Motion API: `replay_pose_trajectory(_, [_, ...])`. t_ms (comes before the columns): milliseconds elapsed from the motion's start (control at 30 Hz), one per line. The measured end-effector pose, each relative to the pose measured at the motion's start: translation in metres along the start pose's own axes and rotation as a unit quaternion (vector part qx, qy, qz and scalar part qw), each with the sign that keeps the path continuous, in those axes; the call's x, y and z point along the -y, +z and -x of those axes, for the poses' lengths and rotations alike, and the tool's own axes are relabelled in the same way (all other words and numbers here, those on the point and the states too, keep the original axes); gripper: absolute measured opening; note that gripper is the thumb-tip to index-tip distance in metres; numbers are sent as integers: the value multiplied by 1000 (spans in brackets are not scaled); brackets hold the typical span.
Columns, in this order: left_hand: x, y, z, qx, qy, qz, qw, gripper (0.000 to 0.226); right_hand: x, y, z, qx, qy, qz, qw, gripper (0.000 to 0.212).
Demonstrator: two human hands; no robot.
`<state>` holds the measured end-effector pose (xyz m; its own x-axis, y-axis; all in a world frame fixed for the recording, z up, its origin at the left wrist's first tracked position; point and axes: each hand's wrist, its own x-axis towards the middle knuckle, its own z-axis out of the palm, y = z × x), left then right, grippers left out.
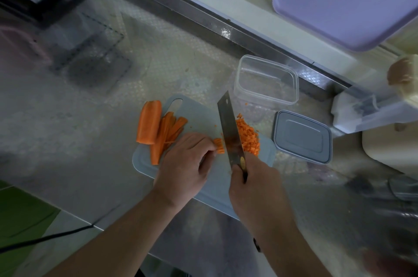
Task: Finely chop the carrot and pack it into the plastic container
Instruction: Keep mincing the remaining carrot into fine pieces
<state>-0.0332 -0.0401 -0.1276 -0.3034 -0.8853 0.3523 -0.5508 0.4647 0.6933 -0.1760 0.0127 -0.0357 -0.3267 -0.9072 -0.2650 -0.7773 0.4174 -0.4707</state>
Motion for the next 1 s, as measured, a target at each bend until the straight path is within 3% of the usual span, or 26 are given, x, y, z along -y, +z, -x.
replay_pose_trajectory(267, [3,2,1,10,0,2,1000,2,11,9,-4,38,21,45,998,27])
replay_pose_trajectory(567, [2,1,0,5,-1,7,1000,4,8,6,-2,-9,3,-6,1000,26])
replay_pose_trajectory(1000, [2,1,1,16,-9,-1,1000,3,14,0,-7,59,34,37,997,29])
